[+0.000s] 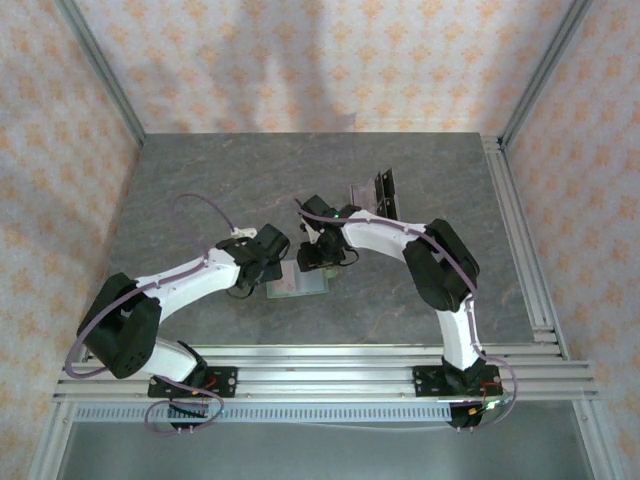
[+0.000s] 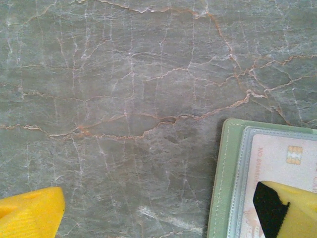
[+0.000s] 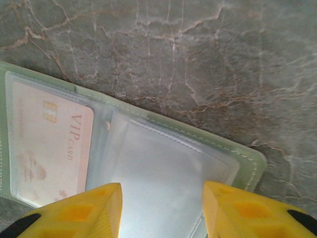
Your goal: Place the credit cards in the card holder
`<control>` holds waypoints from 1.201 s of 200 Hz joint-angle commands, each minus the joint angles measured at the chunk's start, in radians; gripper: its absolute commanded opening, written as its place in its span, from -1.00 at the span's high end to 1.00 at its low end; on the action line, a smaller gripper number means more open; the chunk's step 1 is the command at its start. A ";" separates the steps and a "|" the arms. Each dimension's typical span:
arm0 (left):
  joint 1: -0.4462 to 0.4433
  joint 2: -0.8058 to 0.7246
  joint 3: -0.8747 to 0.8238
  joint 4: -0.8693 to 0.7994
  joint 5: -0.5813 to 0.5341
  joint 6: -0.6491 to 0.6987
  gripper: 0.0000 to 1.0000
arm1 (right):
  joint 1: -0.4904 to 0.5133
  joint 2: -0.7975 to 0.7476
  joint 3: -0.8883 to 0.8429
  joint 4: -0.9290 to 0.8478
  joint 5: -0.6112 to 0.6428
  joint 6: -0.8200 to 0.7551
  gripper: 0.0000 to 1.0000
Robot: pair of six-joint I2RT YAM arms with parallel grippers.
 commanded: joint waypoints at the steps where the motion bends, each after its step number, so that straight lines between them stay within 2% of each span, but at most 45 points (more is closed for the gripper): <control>1: -0.014 -0.017 0.017 0.016 -0.003 0.012 -0.99 | -0.005 0.020 -0.031 0.033 -0.067 0.050 0.07; 77: -0.030 -0.052 -0.012 0.071 0.021 0.032 -0.99 | -0.007 0.008 -0.100 0.188 -0.213 0.193 0.07; 145: -0.076 -0.101 -0.077 0.155 0.068 0.044 -0.99 | -0.010 0.010 -0.111 0.241 -0.238 0.242 0.07; 192: -0.154 -0.114 -0.128 0.238 0.090 0.055 -0.99 | -0.012 0.010 -0.121 0.254 -0.238 0.252 0.07; 240: -0.243 -0.152 -0.170 0.282 0.018 0.024 -1.00 | -0.014 0.008 -0.135 0.264 -0.238 0.254 0.07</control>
